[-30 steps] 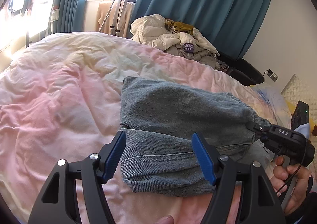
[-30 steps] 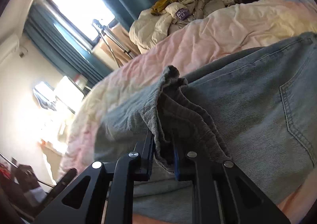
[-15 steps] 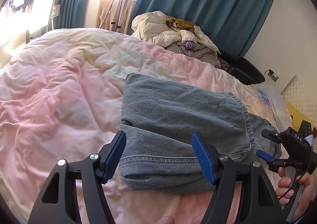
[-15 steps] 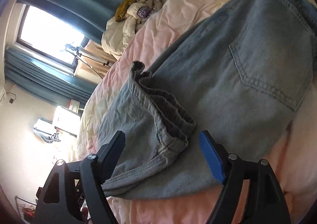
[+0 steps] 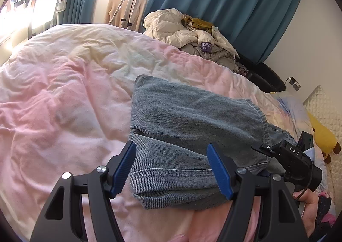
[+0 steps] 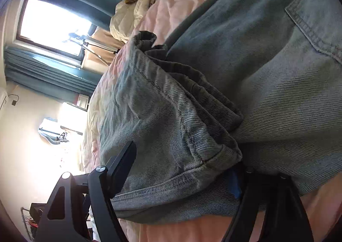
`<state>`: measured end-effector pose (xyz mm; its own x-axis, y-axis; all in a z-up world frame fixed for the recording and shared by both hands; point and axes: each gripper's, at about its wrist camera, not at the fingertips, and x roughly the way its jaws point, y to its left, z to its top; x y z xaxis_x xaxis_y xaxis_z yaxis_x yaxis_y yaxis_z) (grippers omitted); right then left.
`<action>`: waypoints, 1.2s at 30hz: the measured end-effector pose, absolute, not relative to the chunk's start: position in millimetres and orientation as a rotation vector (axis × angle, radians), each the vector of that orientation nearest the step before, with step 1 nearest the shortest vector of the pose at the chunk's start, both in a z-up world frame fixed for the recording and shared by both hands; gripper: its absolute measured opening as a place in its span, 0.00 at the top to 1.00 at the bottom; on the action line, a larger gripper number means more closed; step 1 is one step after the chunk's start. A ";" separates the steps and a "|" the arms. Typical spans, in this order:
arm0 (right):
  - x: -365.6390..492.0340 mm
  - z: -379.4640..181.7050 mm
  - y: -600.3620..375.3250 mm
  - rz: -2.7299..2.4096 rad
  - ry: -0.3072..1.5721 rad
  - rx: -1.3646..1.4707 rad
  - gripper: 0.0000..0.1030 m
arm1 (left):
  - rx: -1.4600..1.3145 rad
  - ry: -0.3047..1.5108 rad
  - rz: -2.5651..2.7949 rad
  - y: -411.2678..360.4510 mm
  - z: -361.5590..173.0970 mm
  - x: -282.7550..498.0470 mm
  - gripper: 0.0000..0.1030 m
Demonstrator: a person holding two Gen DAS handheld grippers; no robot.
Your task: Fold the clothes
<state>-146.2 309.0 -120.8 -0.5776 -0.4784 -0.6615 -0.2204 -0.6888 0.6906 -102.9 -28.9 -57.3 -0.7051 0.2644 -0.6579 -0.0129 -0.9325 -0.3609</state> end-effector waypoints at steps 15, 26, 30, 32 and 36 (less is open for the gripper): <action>-131.2 -73.5 317.4 -2.491 -1.111 1.142 0.33 | -1.113 -0.547 2.725 -35.2 -52.1 -97.6 0.31; -154.1 -112.2 323.2 -2.505 -1.082 1.339 0.33 | -1.113 -0.540 2.710 -32.3 -53.6 -99.3 0.31; -160.4 -117.1 316.4 -2.531 -1.003 1.368 0.33 | -1.120 -0.531 2.710 -32.0 -55.1 -100.7 0.31; -159.8 -114.9 314.0 -2.546 -0.968 1.353 0.37 | -1.121 -0.532 2.710 -32.1 -55.5 -100.8 0.31; -153.4 -101.2 308.3 -2.575 -0.910 1.257 0.65 | -1.120 -0.510 2.715 -29.6 -55.7 -102.3 0.31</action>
